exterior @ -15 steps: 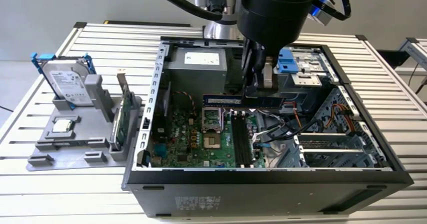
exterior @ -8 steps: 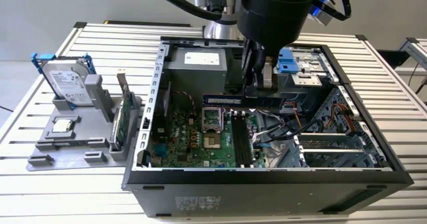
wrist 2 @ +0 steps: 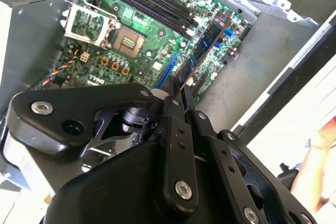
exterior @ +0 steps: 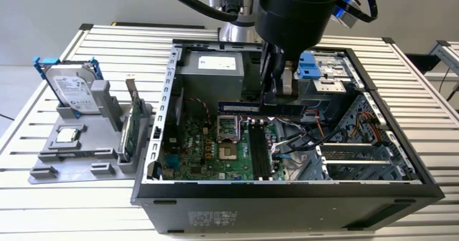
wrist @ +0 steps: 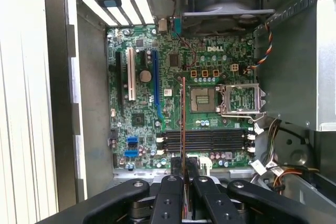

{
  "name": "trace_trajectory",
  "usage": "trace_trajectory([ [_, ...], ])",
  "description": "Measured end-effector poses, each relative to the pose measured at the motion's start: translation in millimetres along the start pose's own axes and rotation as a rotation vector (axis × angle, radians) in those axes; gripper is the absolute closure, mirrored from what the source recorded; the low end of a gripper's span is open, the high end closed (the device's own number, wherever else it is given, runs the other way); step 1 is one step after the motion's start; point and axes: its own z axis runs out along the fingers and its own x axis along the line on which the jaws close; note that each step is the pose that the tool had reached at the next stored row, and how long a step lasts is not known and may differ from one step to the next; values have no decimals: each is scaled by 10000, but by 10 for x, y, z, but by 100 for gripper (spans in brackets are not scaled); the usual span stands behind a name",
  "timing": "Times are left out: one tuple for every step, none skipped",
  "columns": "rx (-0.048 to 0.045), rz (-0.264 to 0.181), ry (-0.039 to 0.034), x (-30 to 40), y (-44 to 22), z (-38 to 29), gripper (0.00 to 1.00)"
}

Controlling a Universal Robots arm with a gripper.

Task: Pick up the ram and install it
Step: 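Pick up the ram and move it above insertion slot, then insert the ram into the slot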

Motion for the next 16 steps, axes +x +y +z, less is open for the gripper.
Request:
trace_trajectory([
  [0,5,0,0,0,0,100],
  [0,6,0,0,0,0,100],
  [0,13,0,0,0,0,100],
  [-2,43,0,0,1,0,100],
  [-5,115,0,0,1,0,100],
  [-8,218,0,0,1,0,100],
  [-12,336,-2,0,2,0,100],
  [-16,463,-3,0,2,0,100],
  [-20,570,-5,0,2,0,100],
  [-24,677,-5,0,2,0,100],
  [-27,771,-6,0,1,0,100],
  [-30,863,-6,0,2,0,100],
  [-34,943,-5,0,2,0,100],
  [-36,1021,-6,0,1,0,100],
  [-39,1097,-6,0,1,0,100],
  [-42,1171,-6,0,1,0,100],
])
